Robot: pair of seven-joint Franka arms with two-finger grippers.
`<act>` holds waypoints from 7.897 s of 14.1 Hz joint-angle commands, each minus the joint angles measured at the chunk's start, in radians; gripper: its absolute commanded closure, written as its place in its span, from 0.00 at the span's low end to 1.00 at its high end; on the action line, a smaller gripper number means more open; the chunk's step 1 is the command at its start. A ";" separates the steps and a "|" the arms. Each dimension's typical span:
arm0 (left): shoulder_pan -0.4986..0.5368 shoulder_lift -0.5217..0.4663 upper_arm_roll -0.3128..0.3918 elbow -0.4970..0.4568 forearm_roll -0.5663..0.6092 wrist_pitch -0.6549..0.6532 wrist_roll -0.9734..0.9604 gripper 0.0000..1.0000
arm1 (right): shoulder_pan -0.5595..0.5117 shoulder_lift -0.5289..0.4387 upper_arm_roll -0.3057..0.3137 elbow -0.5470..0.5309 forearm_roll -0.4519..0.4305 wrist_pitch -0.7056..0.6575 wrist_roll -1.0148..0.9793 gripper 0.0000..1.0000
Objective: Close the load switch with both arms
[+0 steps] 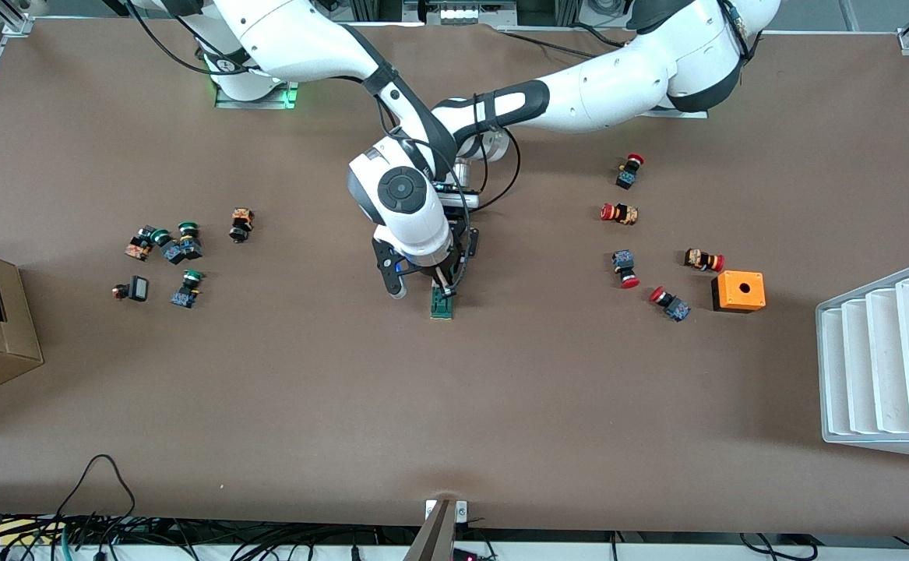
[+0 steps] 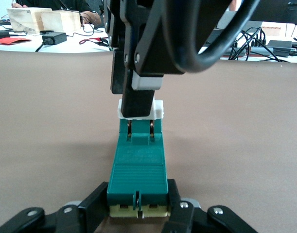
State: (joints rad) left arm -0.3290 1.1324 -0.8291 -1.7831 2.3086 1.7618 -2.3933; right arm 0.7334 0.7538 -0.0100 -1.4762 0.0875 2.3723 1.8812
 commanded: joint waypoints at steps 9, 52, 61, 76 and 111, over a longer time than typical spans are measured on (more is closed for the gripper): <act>-0.002 0.029 -0.005 0.030 0.023 0.005 -0.003 1.00 | -0.067 0.015 0.042 0.039 -0.012 0.004 0.012 0.75; 0.017 0.003 -0.011 0.028 0.022 0.011 0.028 0.04 | -0.254 -0.173 0.051 0.062 -0.006 -0.339 -0.461 0.01; 0.079 -0.058 -0.126 -0.016 -0.076 0.004 0.106 0.00 | -0.531 -0.494 0.099 -0.082 0.001 -0.637 -1.124 0.01; 0.149 -0.345 -0.254 0.452 -1.150 0.065 0.934 0.00 | -0.775 -0.625 0.091 -0.082 -0.032 -0.748 -1.846 0.00; 0.266 -1.109 0.900 0.200 -2.370 -0.236 2.341 0.00 | -0.758 -0.639 0.128 -0.015 -0.160 -0.780 -1.834 0.00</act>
State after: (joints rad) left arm -0.0541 0.0609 0.0382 -1.5477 -0.0609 1.5105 -0.1019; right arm -0.0238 0.1231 0.1143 -1.4999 -0.0521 1.6112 0.0510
